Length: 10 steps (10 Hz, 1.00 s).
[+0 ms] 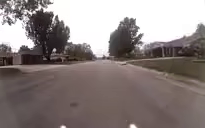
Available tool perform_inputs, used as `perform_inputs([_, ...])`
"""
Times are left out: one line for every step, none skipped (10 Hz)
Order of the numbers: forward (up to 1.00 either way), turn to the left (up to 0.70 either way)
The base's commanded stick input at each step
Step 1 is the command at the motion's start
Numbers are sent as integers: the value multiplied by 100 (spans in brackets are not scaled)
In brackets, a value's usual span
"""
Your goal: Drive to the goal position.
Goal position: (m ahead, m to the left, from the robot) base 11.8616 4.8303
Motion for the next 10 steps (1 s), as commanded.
perform_inputs([50,0])
perform_inputs([50,0])
perform_inputs([50,0])
perform_inputs([50,0])
perform_inputs([50,0])
perform_inputs([50,0])
perform_inputs([50,0])
perform_inputs([50,0])
perform_inputs([50,0])
perform_inputs([50,0])
